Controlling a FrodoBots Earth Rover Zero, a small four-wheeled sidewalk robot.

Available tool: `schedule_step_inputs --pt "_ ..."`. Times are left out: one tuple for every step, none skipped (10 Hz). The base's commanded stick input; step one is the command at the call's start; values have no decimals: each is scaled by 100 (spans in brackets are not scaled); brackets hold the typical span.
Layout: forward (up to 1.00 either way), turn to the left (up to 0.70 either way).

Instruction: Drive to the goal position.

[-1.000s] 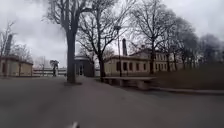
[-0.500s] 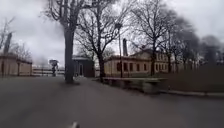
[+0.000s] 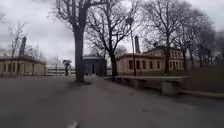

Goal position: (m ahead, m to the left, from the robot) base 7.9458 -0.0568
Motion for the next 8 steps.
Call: schedule_step_inputs --pt "100 0" --pt "100 0" --pt "100 0" --pt "100 0" --pt "100 0" --pt "100 0" --pt "100 0" --pt "100 0"
